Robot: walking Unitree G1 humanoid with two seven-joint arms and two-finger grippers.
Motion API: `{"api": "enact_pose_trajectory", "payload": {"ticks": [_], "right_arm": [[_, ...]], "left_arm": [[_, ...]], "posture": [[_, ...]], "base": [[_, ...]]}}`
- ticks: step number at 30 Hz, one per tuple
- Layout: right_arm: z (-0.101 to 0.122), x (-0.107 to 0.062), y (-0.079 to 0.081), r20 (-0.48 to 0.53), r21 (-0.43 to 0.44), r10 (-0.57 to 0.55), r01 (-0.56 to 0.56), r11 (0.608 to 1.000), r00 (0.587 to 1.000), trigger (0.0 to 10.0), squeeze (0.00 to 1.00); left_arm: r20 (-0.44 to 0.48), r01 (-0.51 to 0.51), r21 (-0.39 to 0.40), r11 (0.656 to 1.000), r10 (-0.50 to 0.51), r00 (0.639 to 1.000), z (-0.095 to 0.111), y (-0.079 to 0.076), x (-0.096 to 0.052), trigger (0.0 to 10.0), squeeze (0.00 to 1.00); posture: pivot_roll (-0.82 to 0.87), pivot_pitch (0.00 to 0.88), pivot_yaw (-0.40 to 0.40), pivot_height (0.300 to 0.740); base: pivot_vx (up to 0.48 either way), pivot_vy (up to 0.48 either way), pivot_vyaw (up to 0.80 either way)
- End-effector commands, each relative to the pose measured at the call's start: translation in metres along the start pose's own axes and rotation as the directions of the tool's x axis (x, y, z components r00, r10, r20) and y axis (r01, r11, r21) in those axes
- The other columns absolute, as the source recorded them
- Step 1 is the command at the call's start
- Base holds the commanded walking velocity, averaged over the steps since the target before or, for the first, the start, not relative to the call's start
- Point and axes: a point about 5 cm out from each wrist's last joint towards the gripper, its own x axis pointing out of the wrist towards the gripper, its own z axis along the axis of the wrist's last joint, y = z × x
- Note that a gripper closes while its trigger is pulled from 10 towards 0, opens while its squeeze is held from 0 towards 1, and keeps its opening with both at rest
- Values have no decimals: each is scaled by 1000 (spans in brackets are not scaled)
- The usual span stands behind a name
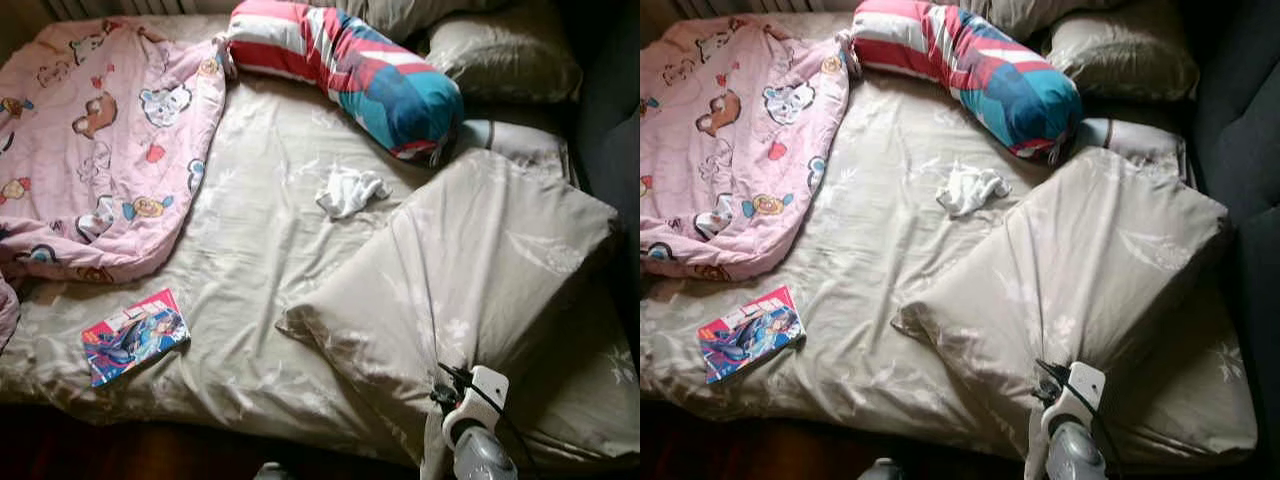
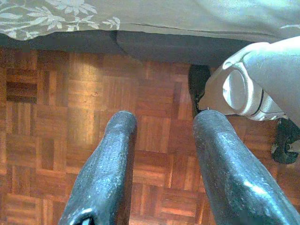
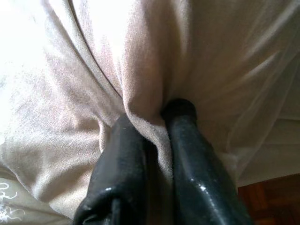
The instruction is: Clean up the room
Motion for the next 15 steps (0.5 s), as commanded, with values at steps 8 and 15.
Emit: {"api": "enact_pose_trajectory", "payload": {"ticks": [8,15], "right_arm": [[8,-2,-39,-9,-51,-261,260,964,965,0,0],[75,-5,-80,218,-93,-458,485,869,862,0,0]], "left_arm": [[-83,-30,-16,999,29,996,-11,0,-2,10000,0],[-86,-36,-12,999,35,996,-5,-1,4,10000,0]], "posture": [[89,301,91,740],[47,283,91,740]], "base": [[0,0,0],[0,0,0]]}}
